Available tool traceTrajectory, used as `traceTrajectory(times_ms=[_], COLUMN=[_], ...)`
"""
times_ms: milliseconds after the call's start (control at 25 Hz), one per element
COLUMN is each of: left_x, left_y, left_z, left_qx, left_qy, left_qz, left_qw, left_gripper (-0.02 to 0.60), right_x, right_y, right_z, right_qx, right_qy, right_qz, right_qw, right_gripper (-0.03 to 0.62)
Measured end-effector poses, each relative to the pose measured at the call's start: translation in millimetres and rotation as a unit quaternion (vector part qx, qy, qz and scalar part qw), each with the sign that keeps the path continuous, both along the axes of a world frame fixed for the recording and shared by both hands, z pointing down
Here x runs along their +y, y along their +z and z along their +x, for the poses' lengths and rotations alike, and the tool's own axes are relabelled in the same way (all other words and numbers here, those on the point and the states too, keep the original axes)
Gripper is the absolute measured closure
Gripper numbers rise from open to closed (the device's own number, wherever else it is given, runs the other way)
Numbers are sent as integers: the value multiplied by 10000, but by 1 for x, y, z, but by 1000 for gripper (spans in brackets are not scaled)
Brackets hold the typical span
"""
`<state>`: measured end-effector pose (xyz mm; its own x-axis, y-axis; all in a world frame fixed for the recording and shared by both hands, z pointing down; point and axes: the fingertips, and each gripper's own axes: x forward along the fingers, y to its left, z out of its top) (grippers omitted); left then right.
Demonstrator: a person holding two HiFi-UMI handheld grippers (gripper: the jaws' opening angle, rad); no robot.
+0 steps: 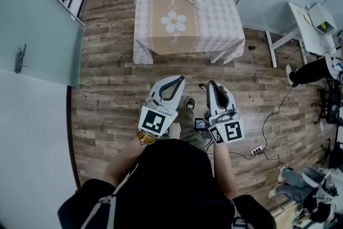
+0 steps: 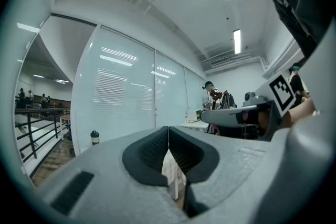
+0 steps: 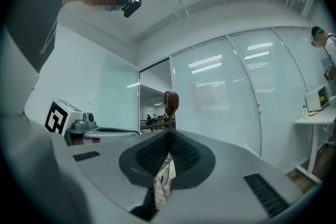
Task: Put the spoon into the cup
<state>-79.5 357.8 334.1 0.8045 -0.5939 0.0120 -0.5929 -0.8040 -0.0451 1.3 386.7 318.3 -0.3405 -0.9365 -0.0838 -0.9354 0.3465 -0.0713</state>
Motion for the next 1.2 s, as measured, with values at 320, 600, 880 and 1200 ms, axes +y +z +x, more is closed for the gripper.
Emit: traceTrajectory(times_ms=[320,600,880,1200], left_x=[-105,-183,-258,-363], left_y=[5,1,16,42], left_z=[82,149,157,161], left_qx=[47,-184,-174,-56], left_qy=[-286,-522,-936,-840], left_qz=[-178,28,-240,-353], left_qw=[9994,9985,9952,9958], left_gripper=[566,566,566,566], right_x=[-99,-191,-273,-381], right_y=[-3,2,21,32], right_z=[94,196,222,223], right_qx=[-325,-555,-702,-749], right_qy=[-153,-196,-466,-446], right_qz=[105,11,-364,-628], right_qw=[9993,9983,9958,9942], right_gripper=[588,588,588,588])
